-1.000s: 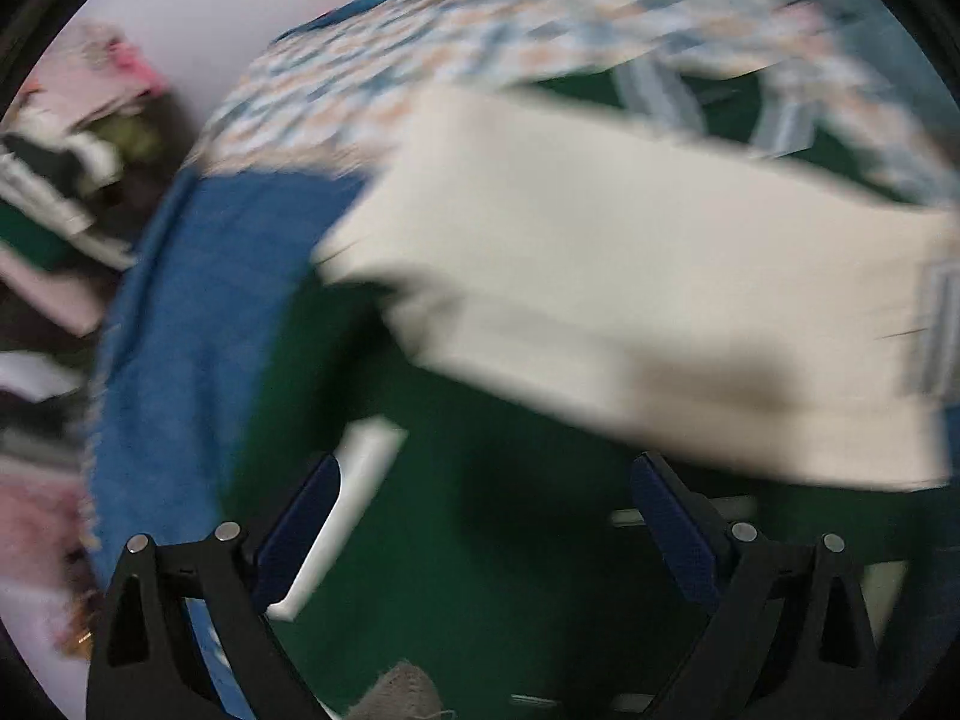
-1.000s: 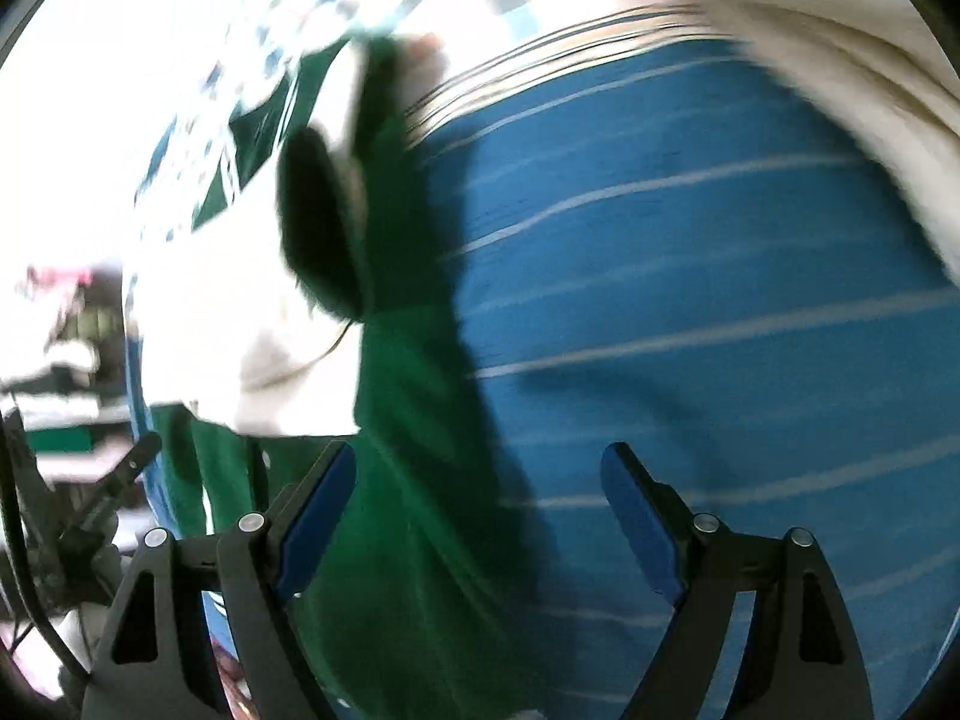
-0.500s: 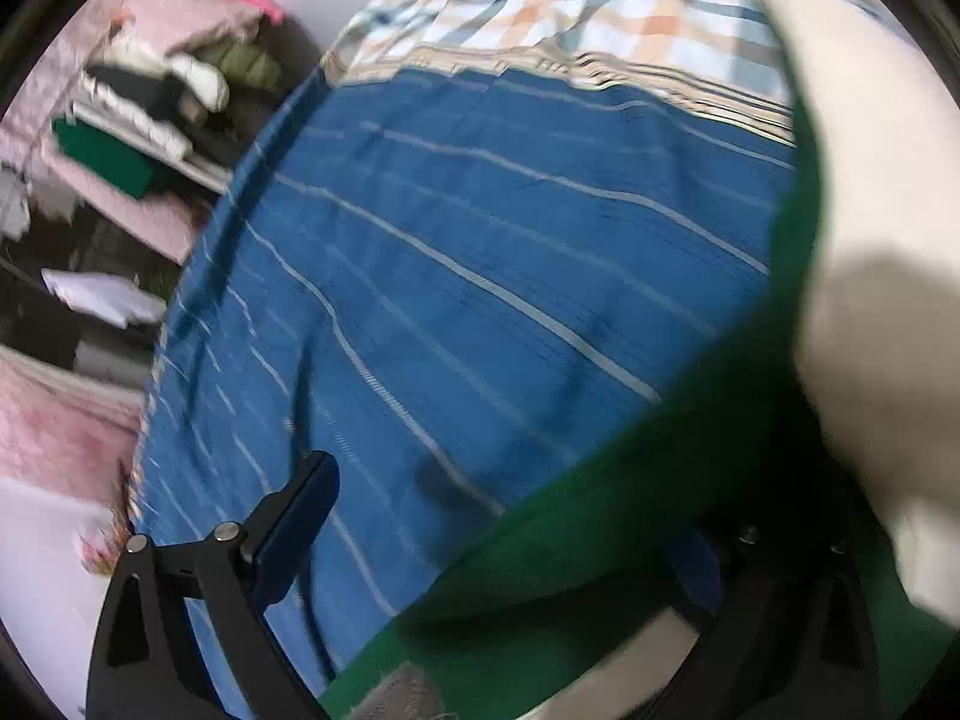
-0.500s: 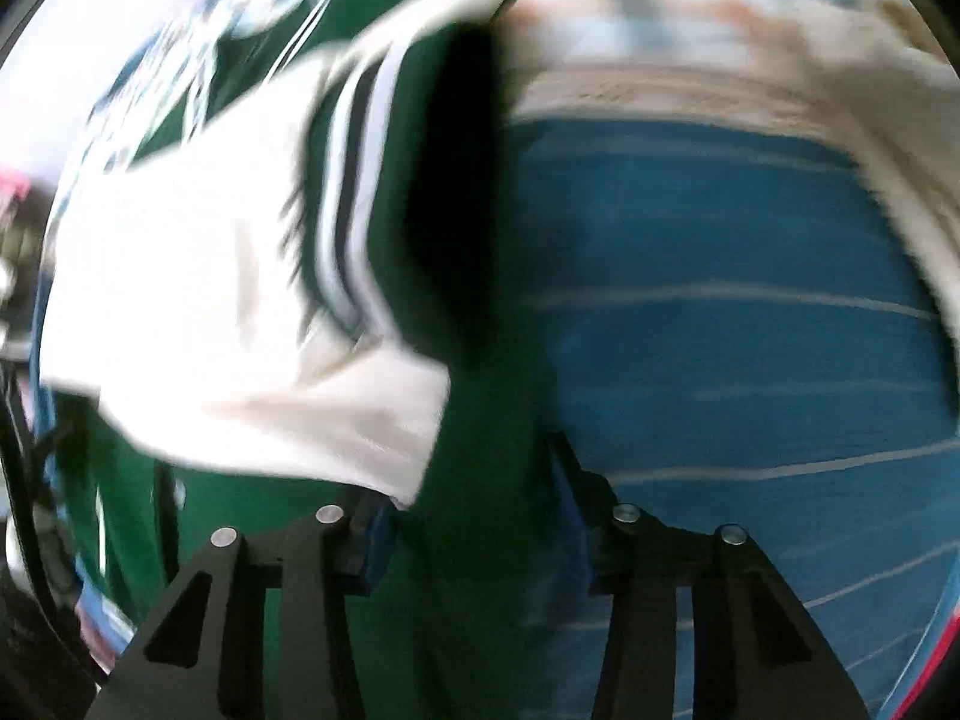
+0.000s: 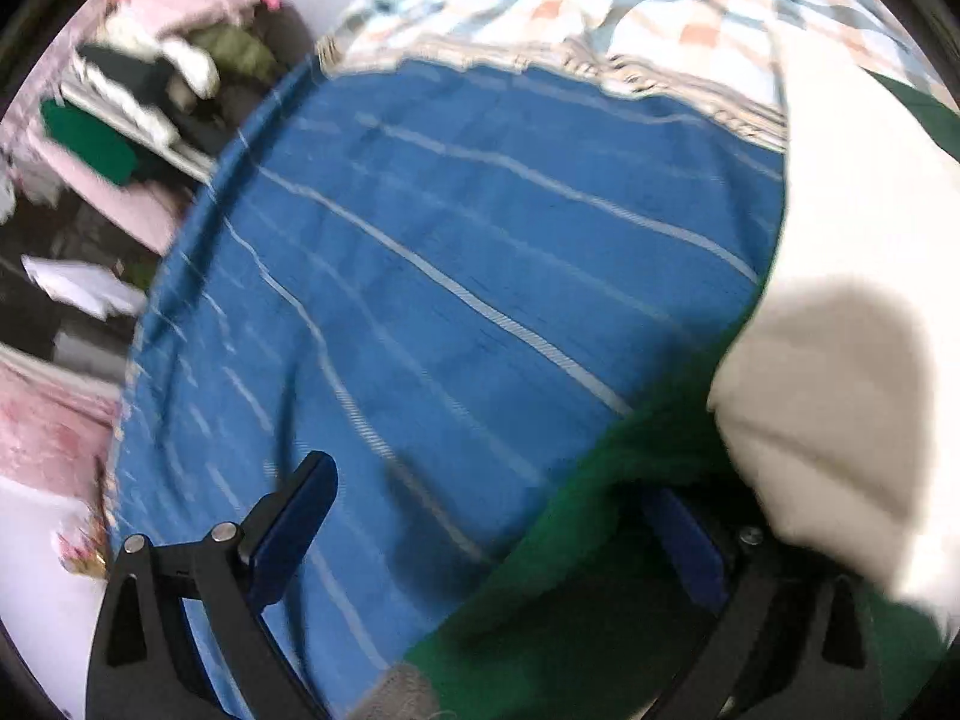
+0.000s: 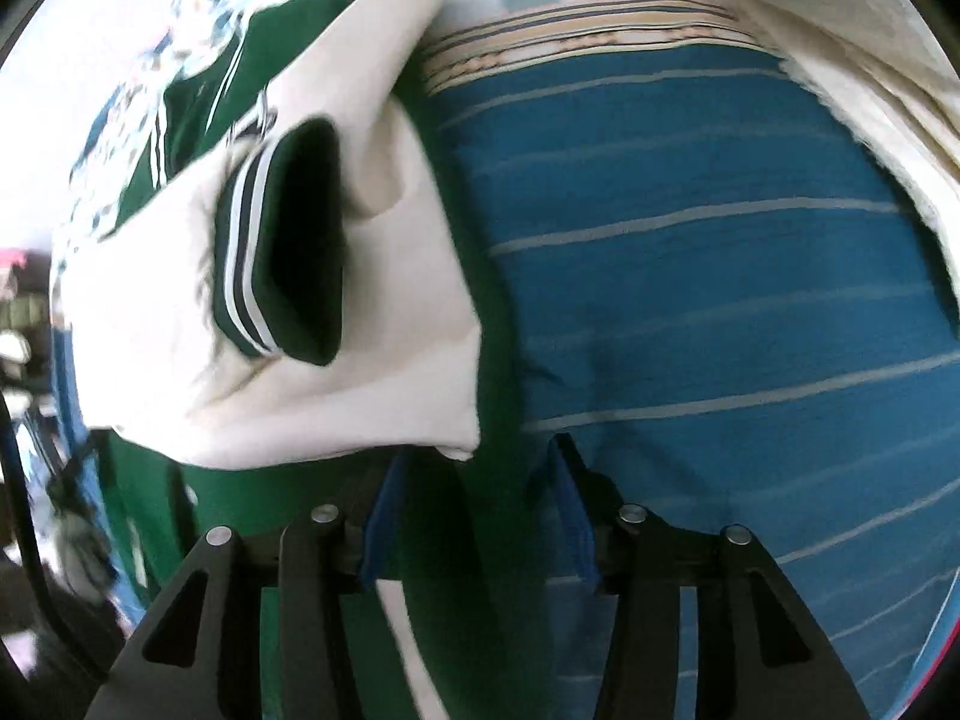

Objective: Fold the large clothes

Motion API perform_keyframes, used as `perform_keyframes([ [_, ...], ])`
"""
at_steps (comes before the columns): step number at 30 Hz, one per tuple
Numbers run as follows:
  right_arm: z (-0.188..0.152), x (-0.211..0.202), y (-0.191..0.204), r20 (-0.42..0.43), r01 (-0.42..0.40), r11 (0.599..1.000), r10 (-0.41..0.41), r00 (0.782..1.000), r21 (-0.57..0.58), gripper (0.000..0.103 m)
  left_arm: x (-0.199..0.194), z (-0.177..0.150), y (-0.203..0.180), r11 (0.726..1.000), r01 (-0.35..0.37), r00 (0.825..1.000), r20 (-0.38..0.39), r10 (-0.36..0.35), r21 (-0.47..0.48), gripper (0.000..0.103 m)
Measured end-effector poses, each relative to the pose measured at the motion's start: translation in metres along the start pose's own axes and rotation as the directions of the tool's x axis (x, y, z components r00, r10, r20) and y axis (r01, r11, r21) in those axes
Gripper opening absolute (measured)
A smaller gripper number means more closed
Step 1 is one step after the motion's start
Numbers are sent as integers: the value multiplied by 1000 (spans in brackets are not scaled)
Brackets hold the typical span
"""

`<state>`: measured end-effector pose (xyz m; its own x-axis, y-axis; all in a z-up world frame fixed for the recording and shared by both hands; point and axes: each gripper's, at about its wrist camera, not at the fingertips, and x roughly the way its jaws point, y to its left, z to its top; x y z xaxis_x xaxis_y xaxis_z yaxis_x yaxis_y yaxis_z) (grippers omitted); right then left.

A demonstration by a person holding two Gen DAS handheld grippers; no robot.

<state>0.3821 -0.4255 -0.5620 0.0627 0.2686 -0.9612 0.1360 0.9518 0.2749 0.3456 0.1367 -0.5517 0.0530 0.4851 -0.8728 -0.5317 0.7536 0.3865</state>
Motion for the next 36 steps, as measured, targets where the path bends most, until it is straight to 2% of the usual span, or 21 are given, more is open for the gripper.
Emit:
perform_keyframes([
  [4, 10, 8, -7, 93, 79, 995, -85, 992, 62, 49, 2, 4, 0, 1000, 5, 1000, -14, -4, 6, 103],
  [6, 12, 12, -8, 70, 95, 989, -103, 992, 116, 48, -11, -2, 4, 999, -12, 1000, -8, 12, 41, 103],
  [9, -2, -5, 9, -4, 194, 967, -196, 981, 166, 50, -43, -30, 18, 995, -1, 1000, 6, 1, 102, 103],
  [11, -23, -24, 27, -6, 129, 974, -130, 991, 188, 51, -67, -60, 32, 989, 17, 1000, 22, -21, 149, 103],
  [12, -39, -31, 44, -12, 46, 983, -45, 999, 179, 51, -73, -72, 37, 985, 3, 1000, 29, -8, 171, 103],
  [14, -69, -28, 77, -70, -104, 982, 115, 991, 156, 51, -81, -101, 49, 979, -9, 1000, 21, 5, 205, 103],
  [15, -84, -19, 95, -114, -183, 970, 202, 973, 161, 51, -82, -115, 53, 976, -14, 1000, 6, 13, 217, 103],
  [16, -99, -5, 112, -164, -265, 947, 294, 941, 181, 51, -81, -129, 58, 974, -22, 1000, -11, 26, 225, 103],
  [17, -119, 17, 135, -224, -352, 913, 394, 891, 208, 51, -79, -141, 62, 974, -11, 999, -39, 20, 226, 103],
  [20, -147, 68, 178, -302, -457, 855, 515, 802, 246, 51, -73, -170, 71, 975, 24, 993, -116, 2, 222, 103],
  [21, -155, 85, 192, -323, -460, 853, 520, 791, 247, 51, -73, -177, 73, 975, 34, 992, -126, -6, 220, 103],
  [22, -161, 101, 207, -342, -450, 861, 508, 790, 238, 51, -74, -183, 73, 974, 41, 991, -134, -11, 224, 103],
  [25, -171, 113, 215, -341, -400, 878, 473, 812, 264, 7, -84, -196, 74, 969, 78, 988, -147, -44, 236, 103],
  [26, -174, 105, 212, -319, -404, 871, 481, 817, 278, 6, -89, -199, 75, 967, 92, 987, -149, -57, 238, 103],
  [28, -172, 78, 207, -272, -378, 891, 440, 856, 253, 5, -101, -205, 75, 962, 129, 984, -151, -94, 241, 103],
  [29, -174, 62, 203, -247, -341, 912, 393, 886, 230, 5, -105, -207, 74, 959, 146, 982, -151, -111, 243, 103],
  [30, -164, 60, 212, -240, -315, 921, 367, 899, 228, 5, -106, -211, 76, 957, 154, 981, -152, -119, 247, 103],
  [31, -160, 59, 210, -248, -292, 925, 350, 903, 241, 5, -107, -214, 75, 953, 163, 980, -155, -126, 257, 103],
  [33, -155, 58, 203, -291, -282, 922, 356, 888, 267, 8, -108, -216, 72, 949, 170, 979, -156, -132, 265, 103],
  [35, -162, 67, 207, -331, -282, 923, 360, 872, 262, 34, -108, -212, 72, 950, 168, 980, -150, -132, 263, 103],
  [36, -169, 70, 209, -334, -294, 921, 369, 867, 255, 41, -109, -208, 72, 951, 163, 982, -138, -130, 261, 103],
])
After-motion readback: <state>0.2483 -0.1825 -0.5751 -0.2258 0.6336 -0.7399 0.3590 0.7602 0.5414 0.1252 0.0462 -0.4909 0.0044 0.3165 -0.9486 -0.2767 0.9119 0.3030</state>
